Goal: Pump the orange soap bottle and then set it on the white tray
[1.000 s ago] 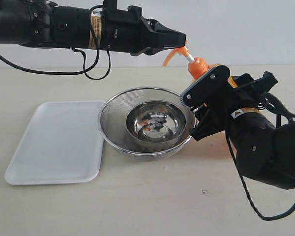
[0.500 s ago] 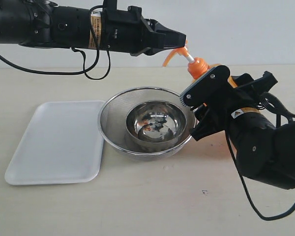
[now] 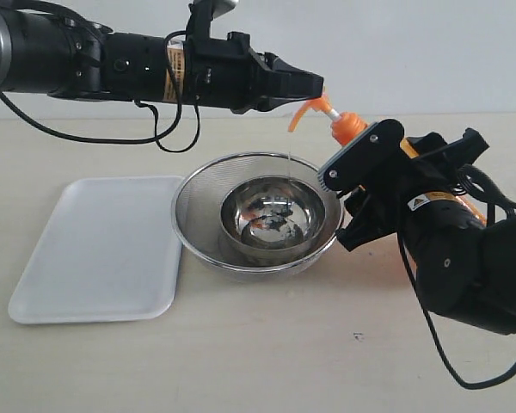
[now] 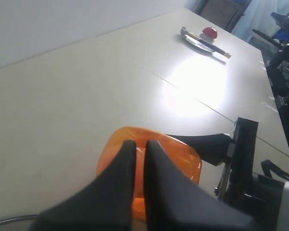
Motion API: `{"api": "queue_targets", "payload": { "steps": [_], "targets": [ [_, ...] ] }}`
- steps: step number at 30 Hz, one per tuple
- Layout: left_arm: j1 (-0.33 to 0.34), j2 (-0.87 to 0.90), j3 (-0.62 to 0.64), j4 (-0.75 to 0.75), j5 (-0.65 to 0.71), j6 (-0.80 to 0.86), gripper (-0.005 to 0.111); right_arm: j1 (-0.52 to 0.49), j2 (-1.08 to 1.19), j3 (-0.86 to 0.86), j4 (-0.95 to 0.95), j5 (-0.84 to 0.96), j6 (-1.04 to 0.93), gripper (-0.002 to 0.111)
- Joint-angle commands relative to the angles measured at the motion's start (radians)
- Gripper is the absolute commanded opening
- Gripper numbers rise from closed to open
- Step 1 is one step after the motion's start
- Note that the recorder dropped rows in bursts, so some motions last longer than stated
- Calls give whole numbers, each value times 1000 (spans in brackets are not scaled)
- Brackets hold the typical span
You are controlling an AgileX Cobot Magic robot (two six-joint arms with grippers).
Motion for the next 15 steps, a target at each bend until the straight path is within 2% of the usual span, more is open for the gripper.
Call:
{"api": "queue_targets", "payload": {
  "steps": [1,10,15],
  "targets": [
    [-31,37,20,110,-42,4,5,11,-18,-24,-115,-77,41,0],
    [-31,-38,20,101,-43,12,5,11,-18,-24,-110,-79,41,0],
    [-7,-128,15,85,-20,4,5,11,-18,-24,-103,-79,43,0]
  ]
}}
